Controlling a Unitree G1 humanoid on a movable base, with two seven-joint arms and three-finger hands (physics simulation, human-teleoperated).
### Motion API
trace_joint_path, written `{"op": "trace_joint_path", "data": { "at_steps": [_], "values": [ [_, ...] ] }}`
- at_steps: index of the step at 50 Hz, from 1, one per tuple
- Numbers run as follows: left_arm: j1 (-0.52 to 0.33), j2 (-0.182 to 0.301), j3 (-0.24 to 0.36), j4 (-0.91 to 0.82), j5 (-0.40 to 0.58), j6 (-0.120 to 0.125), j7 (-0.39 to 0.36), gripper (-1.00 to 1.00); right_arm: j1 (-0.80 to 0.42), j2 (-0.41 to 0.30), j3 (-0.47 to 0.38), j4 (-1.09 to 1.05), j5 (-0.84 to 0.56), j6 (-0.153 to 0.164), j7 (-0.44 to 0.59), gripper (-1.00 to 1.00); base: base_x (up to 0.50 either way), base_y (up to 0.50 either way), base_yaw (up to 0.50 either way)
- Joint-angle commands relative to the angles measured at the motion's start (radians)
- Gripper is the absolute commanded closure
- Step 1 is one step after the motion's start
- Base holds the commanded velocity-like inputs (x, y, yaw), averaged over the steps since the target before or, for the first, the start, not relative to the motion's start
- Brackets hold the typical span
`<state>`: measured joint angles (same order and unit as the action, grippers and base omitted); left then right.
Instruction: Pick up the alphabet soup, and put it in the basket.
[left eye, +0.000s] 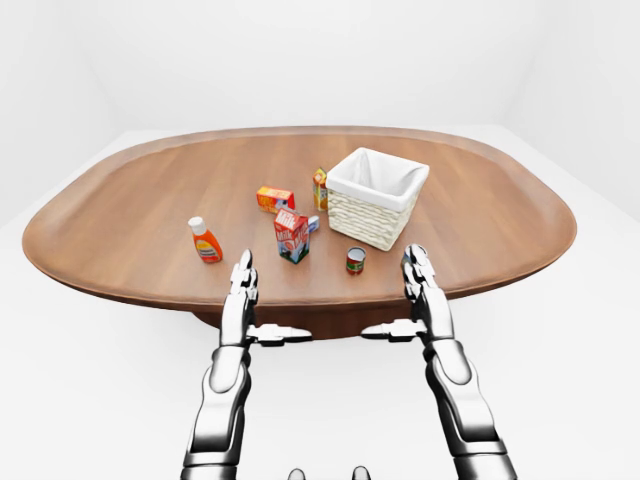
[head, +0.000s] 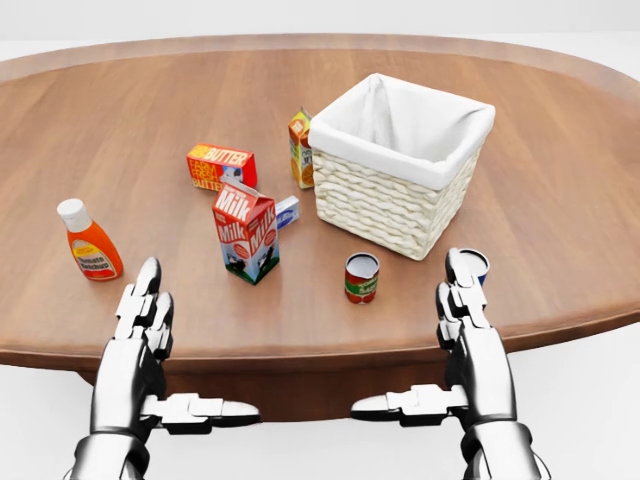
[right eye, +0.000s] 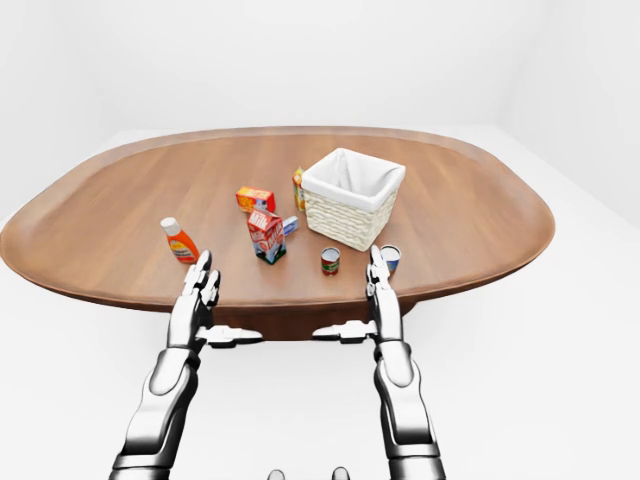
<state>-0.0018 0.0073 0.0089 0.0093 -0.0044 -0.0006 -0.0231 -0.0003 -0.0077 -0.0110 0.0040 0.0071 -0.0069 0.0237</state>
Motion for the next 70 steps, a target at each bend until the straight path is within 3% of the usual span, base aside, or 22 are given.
{"op": "trace_joint_path", "data": {
  "at_steps": [1, 14, 20, 23, 26, 28, 35, 39, 43, 45, 60, 61, 70],
  "values": [
    [-0.006, 0.010, 0.013, 0.022, -0.003, 0.000, -0.041, -1.00, 0.002, -0.013, -0.013, 0.006, -0.002, -0.024, 0.043, -1.00, 0.00, 0.00, 0.00],
    [0.004, 0.009, 0.012, -0.010, -0.012, 0.014, -0.049, -1.00, 0.013, -0.011, -0.006, -0.020, -0.030, -0.039, 0.044, -1.00, 0.00, 0.00, 0.00],
    [0.053, 0.012, 0.021, -0.195, 0.001, 0.048, -0.037, -1.00, 0.036, -0.010, -0.007, -0.129, -0.048, -0.026, 0.031, -1.00, 0.00, 0.00, 0.00],
    [0.080, 0.011, 0.024, -0.288, 0.020, 0.056, -0.031, -1.00, 0.054, -0.010, -0.009, -0.200, -0.050, -0.002, 0.032, -1.00, 0.00, 0.00, 0.00],
    [0.101, 0.009, 0.026, -0.353, 0.027, 0.050, -0.033, -1.00, 0.065, -0.004, -0.010, -0.241, -0.033, 0.013, 0.040, -1.00, 0.00, 0.00, 0.00],
    [0.111, 0.005, 0.032, -0.387, 0.024, 0.043, -0.033, -1.00, 0.071, -0.001, -0.008, -0.271, -0.009, 0.039, 0.049, -1.00, 0.00, 0.00, 0.00],
    [0.139, 0.001, 0.046, -0.494, 0.027, 0.047, -0.028, -1.00, 0.099, -0.001, 0.010, -0.348, -0.040, 0.045, 0.042, -1.00, 0.00, 0.00, 0.00],
    [0.142, 0.001, 0.063, -0.533, 0.013, 0.072, -0.034, -1.00, 0.108, -0.002, 0.009, -0.387, -0.052, 0.047, 0.038, -1.00, 0.00, 0.00, 0.00],
    [0.142, -0.002, 0.078, -0.558, 0.007, 0.078, -0.031, -1.00, 0.118, -0.003, 0.006, -0.442, -0.062, 0.060, 0.039, -1.00, 0.00, 0.00, 0.00],
    [0.145, -0.003, 0.082, -0.573, 0.003, 0.085, -0.032, -1.00, 0.121, -0.001, 0.004, -0.462, -0.059, 0.058, 0.041, -1.00, 0.00, 0.00, 0.00],
    [0.145, -0.004, 0.071, -0.551, 0.007, 0.057, -0.034, -1.00, 0.134, -0.002, 0.019, -0.475, -0.065, 0.028, 0.059, -1.00, 0.00, -0.03, 0.00],
    [0.153, -0.006, 0.062, -0.551, 0.008, 0.047, -0.039, -1.00, 0.141, -0.007, 0.044, -0.452, -0.098, -0.007, 0.066, -1.00, 0.00, -0.50, 0.00],
    [0.157, -0.006, 0.058, -0.556, 0.008, 0.049, -0.038, -1.00, 0.145, -0.003, 0.044, -0.458, -0.103, -0.006, 0.068, -1.00, 0.00, -0.50, 0.00]
  ]
}}
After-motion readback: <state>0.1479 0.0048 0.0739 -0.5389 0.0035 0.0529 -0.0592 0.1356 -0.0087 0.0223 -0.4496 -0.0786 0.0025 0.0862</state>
